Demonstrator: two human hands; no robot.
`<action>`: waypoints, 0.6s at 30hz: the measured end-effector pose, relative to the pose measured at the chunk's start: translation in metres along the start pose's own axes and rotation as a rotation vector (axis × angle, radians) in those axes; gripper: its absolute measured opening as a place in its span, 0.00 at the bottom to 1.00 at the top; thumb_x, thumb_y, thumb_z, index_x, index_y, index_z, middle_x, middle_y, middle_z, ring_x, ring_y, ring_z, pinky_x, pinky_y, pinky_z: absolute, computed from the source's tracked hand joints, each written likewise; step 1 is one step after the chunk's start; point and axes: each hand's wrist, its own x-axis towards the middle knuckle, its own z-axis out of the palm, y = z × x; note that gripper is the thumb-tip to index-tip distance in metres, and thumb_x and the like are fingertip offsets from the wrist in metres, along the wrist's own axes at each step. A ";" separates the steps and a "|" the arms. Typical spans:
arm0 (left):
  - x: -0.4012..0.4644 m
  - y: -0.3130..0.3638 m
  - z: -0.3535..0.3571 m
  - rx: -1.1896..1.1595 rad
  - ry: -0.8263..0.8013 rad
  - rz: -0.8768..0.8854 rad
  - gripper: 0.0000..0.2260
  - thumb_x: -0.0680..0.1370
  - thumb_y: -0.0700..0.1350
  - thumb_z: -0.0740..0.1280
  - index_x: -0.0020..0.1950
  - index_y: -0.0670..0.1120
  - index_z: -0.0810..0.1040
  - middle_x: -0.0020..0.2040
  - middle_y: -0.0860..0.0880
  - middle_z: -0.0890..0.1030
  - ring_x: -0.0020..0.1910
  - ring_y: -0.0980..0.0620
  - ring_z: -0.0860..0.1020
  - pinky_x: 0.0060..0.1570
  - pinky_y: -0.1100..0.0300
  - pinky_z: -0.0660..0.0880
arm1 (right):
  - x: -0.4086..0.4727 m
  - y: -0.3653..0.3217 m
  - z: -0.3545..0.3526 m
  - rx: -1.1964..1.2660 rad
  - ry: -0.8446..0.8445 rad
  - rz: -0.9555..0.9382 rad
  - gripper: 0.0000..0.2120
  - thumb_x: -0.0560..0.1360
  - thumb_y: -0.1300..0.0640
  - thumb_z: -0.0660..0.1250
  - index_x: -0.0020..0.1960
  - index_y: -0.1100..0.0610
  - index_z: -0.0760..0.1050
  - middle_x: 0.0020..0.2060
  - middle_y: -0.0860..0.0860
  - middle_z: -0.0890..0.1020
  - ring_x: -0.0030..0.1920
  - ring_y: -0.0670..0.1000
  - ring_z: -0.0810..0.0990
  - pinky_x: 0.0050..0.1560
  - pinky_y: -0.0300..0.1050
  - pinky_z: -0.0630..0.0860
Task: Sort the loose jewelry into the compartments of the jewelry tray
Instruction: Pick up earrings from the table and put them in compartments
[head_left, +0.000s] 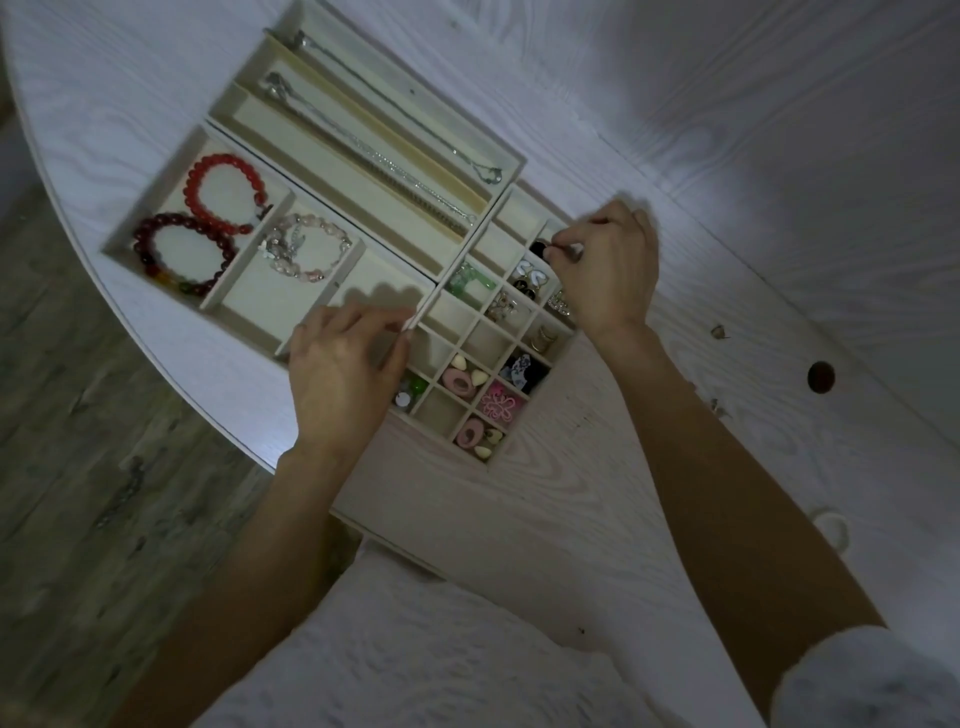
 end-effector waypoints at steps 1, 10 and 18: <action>0.000 0.000 0.000 0.006 0.000 0.003 0.08 0.75 0.43 0.70 0.53 0.46 0.82 0.48 0.47 0.83 0.47 0.42 0.77 0.47 0.52 0.69 | -0.001 0.000 -0.001 0.019 0.006 0.005 0.09 0.73 0.52 0.71 0.51 0.53 0.83 0.51 0.52 0.79 0.54 0.52 0.73 0.57 0.37 0.59; -0.015 0.040 0.019 -0.023 -0.064 0.356 0.12 0.76 0.49 0.66 0.56 0.46 0.81 0.50 0.46 0.81 0.49 0.47 0.72 0.45 0.58 0.64 | -0.098 0.042 -0.047 0.197 0.215 0.021 0.07 0.75 0.57 0.66 0.49 0.57 0.82 0.40 0.51 0.80 0.44 0.50 0.74 0.47 0.41 0.66; -0.042 0.069 0.047 0.173 -0.225 0.405 0.19 0.75 0.53 0.60 0.59 0.45 0.80 0.50 0.44 0.81 0.49 0.42 0.73 0.47 0.50 0.72 | -0.245 0.188 -0.061 0.066 0.097 0.554 0.09 0.75 0.60 0.65 0.54 0.58 0.80 0.44 0.58 0.81 0.45 0.59 0.79 0.45 0.49 0.73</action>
